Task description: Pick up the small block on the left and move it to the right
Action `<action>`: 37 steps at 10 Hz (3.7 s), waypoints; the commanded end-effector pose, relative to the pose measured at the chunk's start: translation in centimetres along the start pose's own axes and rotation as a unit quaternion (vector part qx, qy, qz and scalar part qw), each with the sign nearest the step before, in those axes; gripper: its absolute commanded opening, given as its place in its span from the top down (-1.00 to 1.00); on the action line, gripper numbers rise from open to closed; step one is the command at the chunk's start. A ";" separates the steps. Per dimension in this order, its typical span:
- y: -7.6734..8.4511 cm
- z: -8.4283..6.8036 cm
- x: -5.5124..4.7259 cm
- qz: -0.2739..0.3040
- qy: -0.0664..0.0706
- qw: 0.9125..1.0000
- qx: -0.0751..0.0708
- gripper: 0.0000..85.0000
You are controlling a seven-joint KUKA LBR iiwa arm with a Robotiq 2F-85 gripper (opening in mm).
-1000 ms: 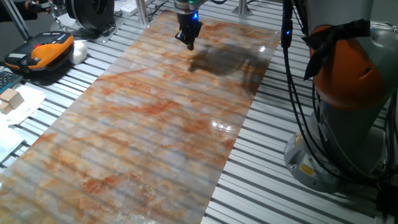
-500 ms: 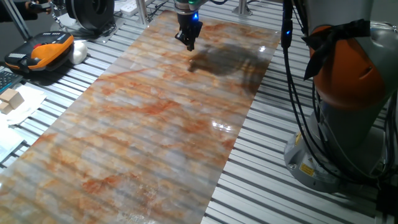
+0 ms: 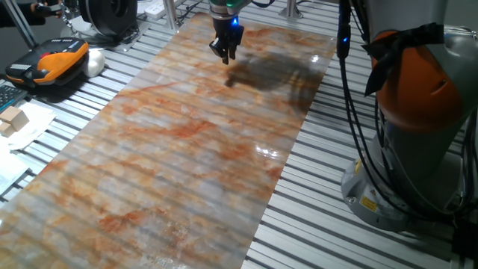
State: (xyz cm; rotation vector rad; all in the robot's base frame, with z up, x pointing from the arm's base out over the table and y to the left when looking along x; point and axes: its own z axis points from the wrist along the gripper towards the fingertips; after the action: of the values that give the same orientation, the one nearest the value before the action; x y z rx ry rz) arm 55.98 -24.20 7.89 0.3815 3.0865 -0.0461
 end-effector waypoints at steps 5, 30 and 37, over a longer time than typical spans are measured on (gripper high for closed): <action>0.2 0.6 0.0 0.001 -0.003 1.000 -0.001 0.20; 0.6 2.3 0.1 0.008 -0.007 1.000 0.004 0.20; 0.6 2.3 0.1 0.011 0.012 1.000 -0.018 1.00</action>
State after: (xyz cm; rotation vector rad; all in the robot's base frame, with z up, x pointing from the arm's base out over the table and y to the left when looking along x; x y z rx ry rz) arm 56.07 -23.67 5.62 0.4140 3.1056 0.0208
